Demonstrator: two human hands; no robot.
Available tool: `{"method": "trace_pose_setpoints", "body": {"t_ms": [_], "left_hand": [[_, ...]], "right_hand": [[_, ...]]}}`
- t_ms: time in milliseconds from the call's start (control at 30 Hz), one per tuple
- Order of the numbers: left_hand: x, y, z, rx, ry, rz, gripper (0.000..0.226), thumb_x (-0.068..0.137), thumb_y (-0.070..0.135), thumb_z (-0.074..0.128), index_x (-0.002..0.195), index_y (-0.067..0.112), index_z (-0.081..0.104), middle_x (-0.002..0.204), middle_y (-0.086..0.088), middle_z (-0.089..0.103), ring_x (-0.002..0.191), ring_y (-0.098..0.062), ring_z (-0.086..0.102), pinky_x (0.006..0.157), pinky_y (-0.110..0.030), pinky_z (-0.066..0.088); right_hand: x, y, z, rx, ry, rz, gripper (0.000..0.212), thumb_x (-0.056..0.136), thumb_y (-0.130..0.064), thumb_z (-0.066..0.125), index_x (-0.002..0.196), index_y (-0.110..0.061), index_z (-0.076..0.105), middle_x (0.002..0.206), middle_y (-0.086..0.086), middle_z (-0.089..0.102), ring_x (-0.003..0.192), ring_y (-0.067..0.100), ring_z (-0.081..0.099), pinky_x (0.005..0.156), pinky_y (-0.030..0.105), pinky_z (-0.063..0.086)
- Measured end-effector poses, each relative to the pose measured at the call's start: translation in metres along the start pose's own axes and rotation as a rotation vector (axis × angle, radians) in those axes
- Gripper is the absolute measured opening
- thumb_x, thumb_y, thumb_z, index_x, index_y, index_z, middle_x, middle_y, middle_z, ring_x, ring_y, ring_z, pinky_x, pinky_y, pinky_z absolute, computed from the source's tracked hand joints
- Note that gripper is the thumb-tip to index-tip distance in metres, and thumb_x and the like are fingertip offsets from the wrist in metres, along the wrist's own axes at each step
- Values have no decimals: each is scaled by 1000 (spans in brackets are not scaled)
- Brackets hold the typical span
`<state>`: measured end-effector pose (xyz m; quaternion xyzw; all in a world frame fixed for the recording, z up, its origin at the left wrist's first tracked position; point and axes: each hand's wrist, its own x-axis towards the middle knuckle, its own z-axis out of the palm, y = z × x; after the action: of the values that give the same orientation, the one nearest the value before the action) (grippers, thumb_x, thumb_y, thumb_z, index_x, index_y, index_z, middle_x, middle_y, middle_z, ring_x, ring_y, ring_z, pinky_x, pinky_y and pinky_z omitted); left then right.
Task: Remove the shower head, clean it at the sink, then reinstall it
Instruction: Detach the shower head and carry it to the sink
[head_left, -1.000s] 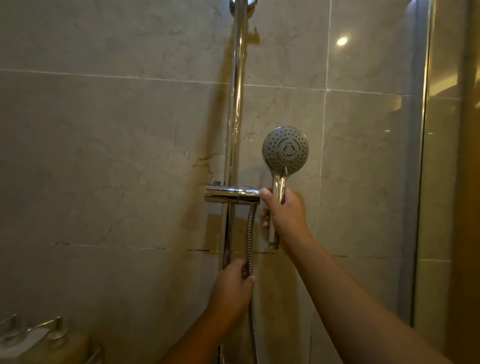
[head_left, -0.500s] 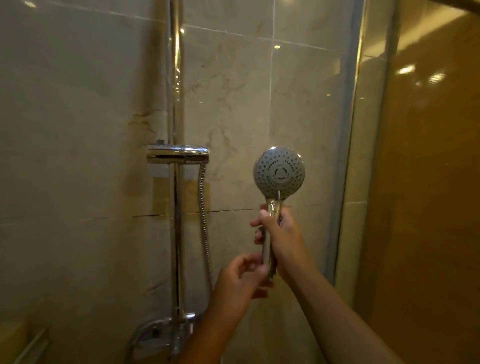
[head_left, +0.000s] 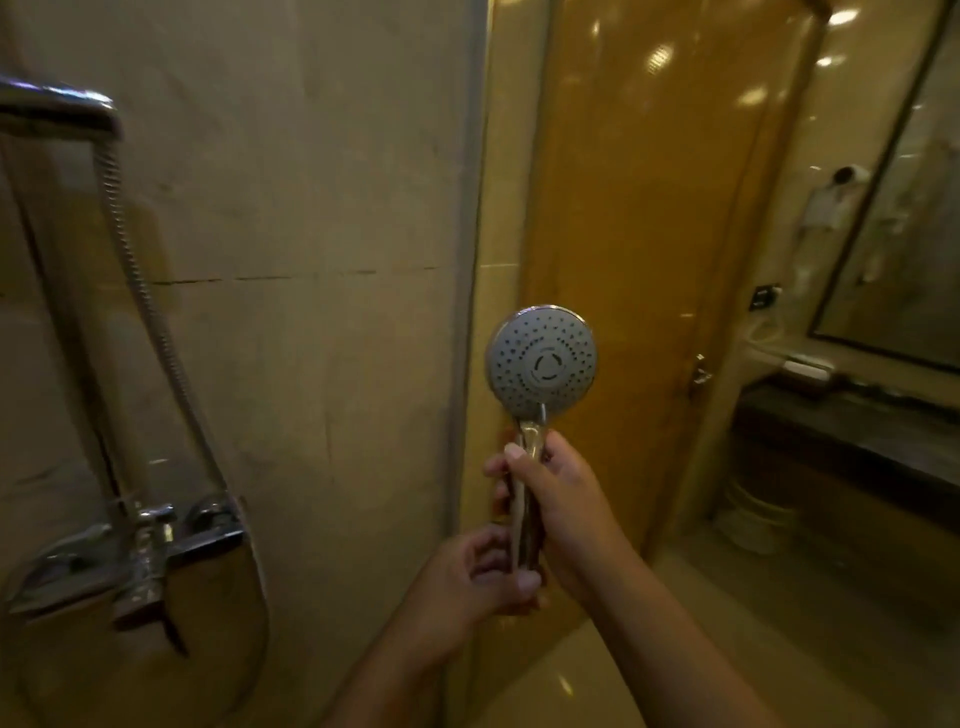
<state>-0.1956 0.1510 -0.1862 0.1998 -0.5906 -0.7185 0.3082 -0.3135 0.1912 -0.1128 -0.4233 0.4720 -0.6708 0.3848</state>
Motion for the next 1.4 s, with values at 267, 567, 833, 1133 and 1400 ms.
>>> {"method": "trace_pose_setpoints", "body": {"t_ms": [267, 567, 833, 1133, 1400], "left_hand": [[-21, -34, 83, -33, -257, -57, 39, 71, 15, 82, 107, 8, 70, 93, -13, 74, 82, -25, 72, 74, -34, 59], [-34, -43, 129, 3, -433, -27, 32, 76, 17, 82, 106, 15, 73, 98, -11, 74, 93, -25, 71, 80, -35, 58], [-28, -33, 161, -14, -770, -98, 33, 74, 16, 78, 106, 14, 72, 99, -12, 75, 95, -25, 72, 79, -29, 57], [-36, -59, 237, 4, -1063, -158, 39, 72, 27, 81, 108, 15, 71, 100, -17, 73, 95, -35, 70, 84, -42, 59], [-36, -96, 291, 117, -1162, -233, 35, 78, 26, 75, 111, 18, 67, 96, -9, 76, 91, -26, 73, 78, -36, 61]], "right_hand": [[-89, -9, -76, -49, 169, -19, 21, 95, -18, 53, 115, -17, 61, 89, 1, 73, 74, 15, 61, 69, 33, 52], [-150, -30, -104, -109, 261, -89, 20, 102, -14, 50, 120, -15, 57, 91, -1, 72, 78, 15, 61, 69, 29, 55], [-196, -48, -117, -204, 449, -155, 28, 95, -24, 58, 122, -19, 58, 98, 0, 73, 82, 15, 65, 73, 29, 56], [-269, -61, -146, -256, 853, -199, 29, 94, -22, 61, 122, -16, 60, 99, 3, 73, 85, 18, 68, 78, 32, 57], [-306, -45, -199, -233, 1152, -153, 27, 97, -15, 62, 123, -19, 60, 97, 5, 76, 88, 17, 72, 80, 32, 57]]}}
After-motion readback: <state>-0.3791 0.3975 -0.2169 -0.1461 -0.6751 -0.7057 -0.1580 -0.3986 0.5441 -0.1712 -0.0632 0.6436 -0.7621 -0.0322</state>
